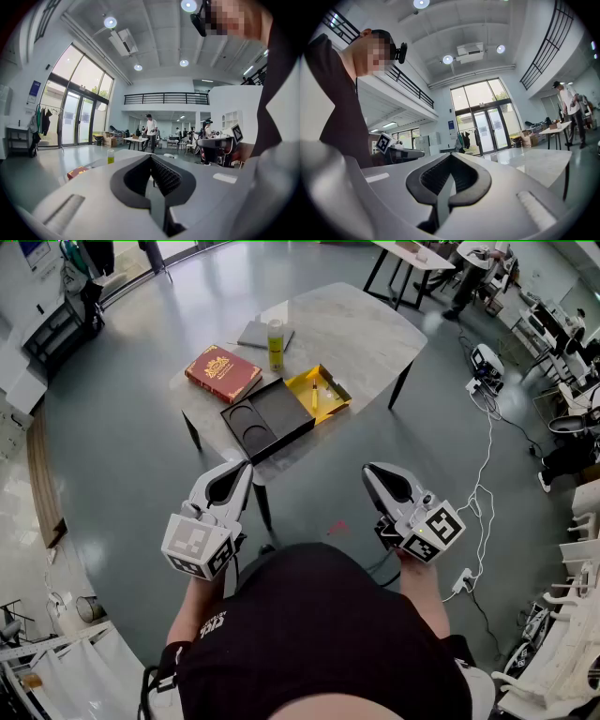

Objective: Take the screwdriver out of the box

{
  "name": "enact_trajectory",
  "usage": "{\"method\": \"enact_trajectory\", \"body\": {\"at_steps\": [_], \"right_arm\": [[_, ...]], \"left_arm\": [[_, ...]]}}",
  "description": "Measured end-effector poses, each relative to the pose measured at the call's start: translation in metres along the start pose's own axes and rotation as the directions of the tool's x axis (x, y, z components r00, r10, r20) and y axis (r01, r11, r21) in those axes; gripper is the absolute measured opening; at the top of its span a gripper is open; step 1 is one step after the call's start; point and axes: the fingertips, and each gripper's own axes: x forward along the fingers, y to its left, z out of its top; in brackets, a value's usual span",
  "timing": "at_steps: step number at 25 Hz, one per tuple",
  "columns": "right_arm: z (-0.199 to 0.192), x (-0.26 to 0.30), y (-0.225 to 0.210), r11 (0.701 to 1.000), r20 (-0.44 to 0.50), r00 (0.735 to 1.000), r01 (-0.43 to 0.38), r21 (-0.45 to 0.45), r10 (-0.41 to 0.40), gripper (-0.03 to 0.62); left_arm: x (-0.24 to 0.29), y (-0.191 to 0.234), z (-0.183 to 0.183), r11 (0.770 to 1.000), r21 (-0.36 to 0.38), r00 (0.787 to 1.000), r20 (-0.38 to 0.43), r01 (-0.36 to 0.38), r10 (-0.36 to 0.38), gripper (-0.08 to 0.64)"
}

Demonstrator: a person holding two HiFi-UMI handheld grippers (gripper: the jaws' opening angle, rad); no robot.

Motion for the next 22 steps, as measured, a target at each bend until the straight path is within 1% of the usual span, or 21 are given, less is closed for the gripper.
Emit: {"method": "enact_trajectory", "body": {"at_steps": [7,11,13,17,22], "right_arm": [[-0.005,-0.009,-0.003,0.999,-0.015,1.0,0.008,0.033,-0.007,0.012],[-0.011,-0.016,0.001,0.999,-0.013,1.0,-0.008,0.037,0.008,0.012],[-0.015,-0.019,0.0,0.998,-0.008,1.0,-0.018,0.059,0.019,0.014],[-0.019,-0.034,-0.004,0.995,0.004,0.999,-0.034,0.097,0.034,0.014],[-0.015,-0.063,-0.022,0.993,0.015,0.999,-0.031,0.111,0.03,0.014]], "left_arm": [[-0.001,-0.01,0.0,1.0,-0.001,1.0,-0.008,0.005,-0.005,0.003],[-0.004,-0.022,-0.009,1.0,-0.004,1.0,-0.029,0.007,-0.007,0.002],[0.0,-0.026,-0.013,1.0,-0.009,0.999,-0.037,0.005,-0.006,0.002],[0.007,-0.041,-0.014,1.0,-0.024,0.999,-0.044,0.009,-0.01,0.002],[0.026,-0.067,-0.009,1.0,-0.003,0.999,-0.045,0.019,-0.019,0.003]]}}
